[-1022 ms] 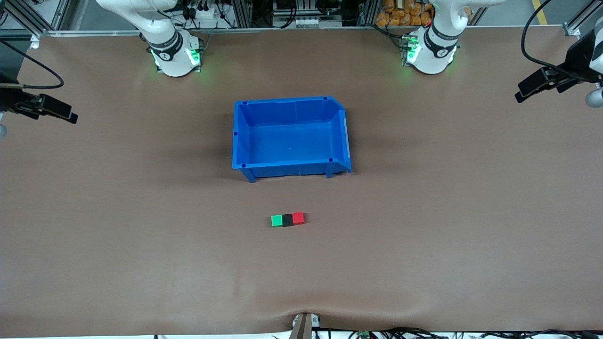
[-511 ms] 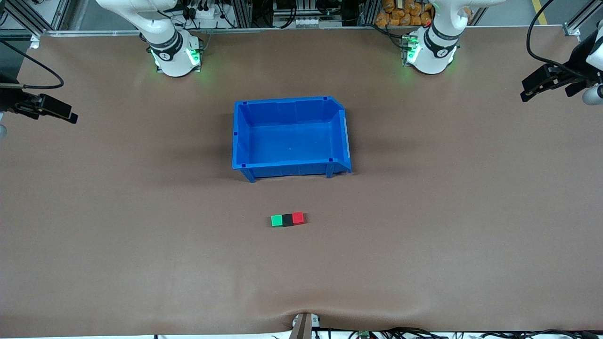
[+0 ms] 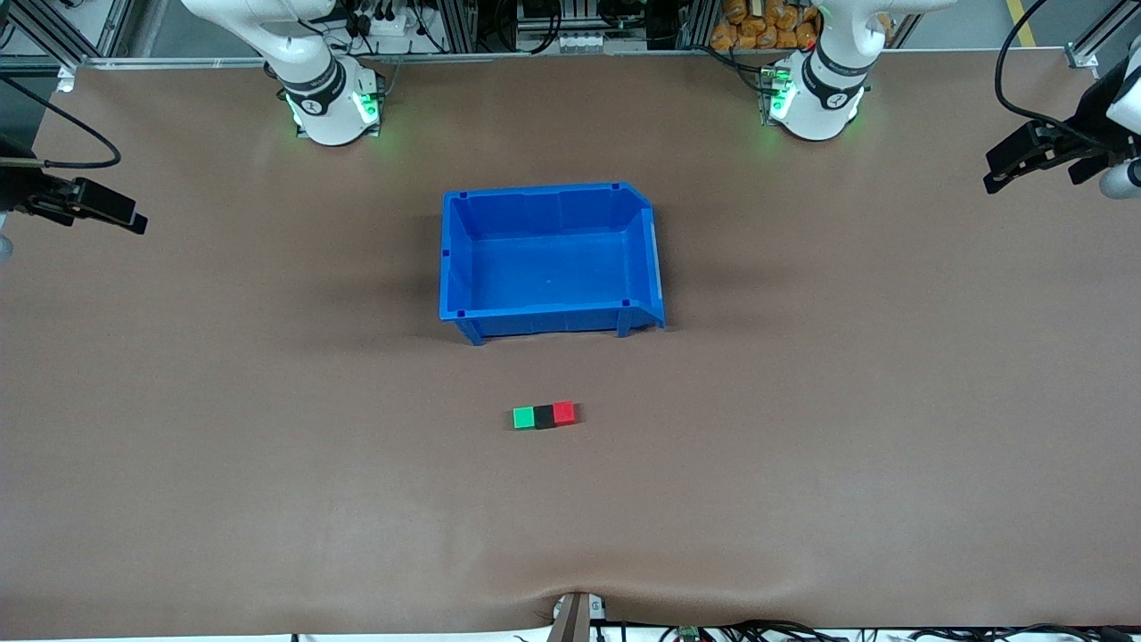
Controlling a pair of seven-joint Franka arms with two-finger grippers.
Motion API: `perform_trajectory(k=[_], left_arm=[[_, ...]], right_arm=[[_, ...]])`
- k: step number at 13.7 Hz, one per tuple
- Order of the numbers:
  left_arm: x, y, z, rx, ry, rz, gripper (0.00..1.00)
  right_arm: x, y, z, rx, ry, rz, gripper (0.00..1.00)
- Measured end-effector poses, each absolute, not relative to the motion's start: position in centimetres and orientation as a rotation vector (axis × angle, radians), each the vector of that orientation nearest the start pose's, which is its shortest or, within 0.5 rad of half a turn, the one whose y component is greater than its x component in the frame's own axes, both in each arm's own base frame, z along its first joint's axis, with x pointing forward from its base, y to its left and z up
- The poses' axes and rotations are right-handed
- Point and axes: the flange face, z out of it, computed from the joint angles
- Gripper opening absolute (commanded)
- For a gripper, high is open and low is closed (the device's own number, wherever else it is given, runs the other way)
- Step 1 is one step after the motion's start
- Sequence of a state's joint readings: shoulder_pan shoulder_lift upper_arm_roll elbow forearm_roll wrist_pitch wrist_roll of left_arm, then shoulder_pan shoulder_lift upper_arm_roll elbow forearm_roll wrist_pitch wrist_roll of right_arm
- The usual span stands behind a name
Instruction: Attach green and red cubes to black cube
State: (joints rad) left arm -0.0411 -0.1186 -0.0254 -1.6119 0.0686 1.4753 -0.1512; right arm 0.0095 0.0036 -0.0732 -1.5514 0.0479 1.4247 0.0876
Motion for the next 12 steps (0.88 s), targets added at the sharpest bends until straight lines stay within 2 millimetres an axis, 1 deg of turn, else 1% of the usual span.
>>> perform_trajectory(k=[8,12], left_arm=[[50.92,-3.52,65.69,-3.091,-0.120,0.020,1.00],[51.09,-3.60,65.73,-3.091,-0.118,0.013,1.00]], right_arm=[[53.90,-2.73,61.99,-3.081,0.218,0.202,1.00],[53.90,-2.73,61.99,-3.081,0.217,0.202,1.00]])
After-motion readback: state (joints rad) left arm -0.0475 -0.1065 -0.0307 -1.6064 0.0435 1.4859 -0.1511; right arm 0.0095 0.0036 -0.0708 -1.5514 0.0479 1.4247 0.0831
